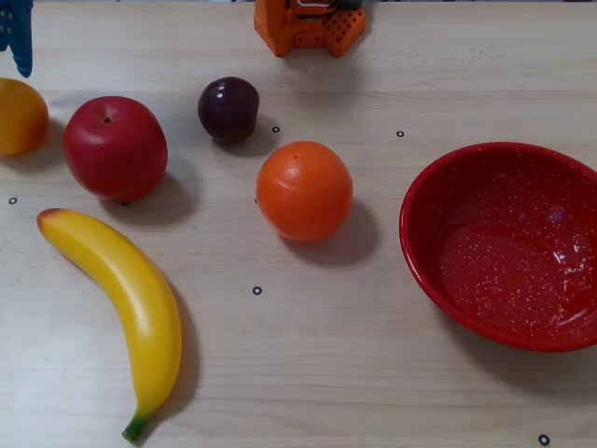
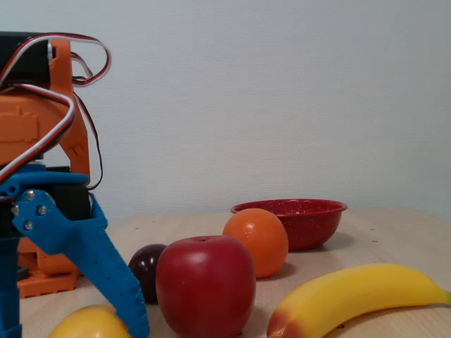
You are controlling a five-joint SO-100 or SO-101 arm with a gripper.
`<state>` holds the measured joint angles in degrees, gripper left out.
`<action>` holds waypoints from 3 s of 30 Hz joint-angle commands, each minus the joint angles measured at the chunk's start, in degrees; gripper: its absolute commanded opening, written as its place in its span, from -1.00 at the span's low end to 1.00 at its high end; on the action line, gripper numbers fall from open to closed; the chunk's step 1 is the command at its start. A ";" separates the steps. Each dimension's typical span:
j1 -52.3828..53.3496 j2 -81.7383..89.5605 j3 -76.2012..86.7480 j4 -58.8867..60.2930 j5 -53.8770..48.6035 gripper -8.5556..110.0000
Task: Put peach in the red bowl.
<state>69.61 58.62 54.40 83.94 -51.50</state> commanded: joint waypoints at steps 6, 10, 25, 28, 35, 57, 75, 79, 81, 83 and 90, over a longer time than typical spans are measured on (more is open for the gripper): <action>-1.93 2.46 -5.19 -0.53 -1.93 -0.14; -2.20 1.58 -5.19 -1.14 -2.02 -0.15; -3.08 -0.44 -5.27 -2.99 -2.20 -0.16; -3.34 -0.70 -5.27 -3.08 -2.20 -0.16; -3.69 -1.05 -5.10 -3.34 -2.02 -0.17; -4.04 -1.67 -5.27 -3.52 -2.99 -0.34; -4.04 -1.67 -5.27 -3.34 -4.83 -0.61; -4.13 -1.67 -5.19 -3.25 -5.36 -0.72; -4.13 -1.67 -5.19 -3.25 -5.80 -0.79; -4.22 -1.67 -5.10 -3.25 -6.15 -0.86; -3.78 -1.85 -5.27 -1.85 -9.93 -0.86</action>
<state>67.24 54.23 54.40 80.77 -58.18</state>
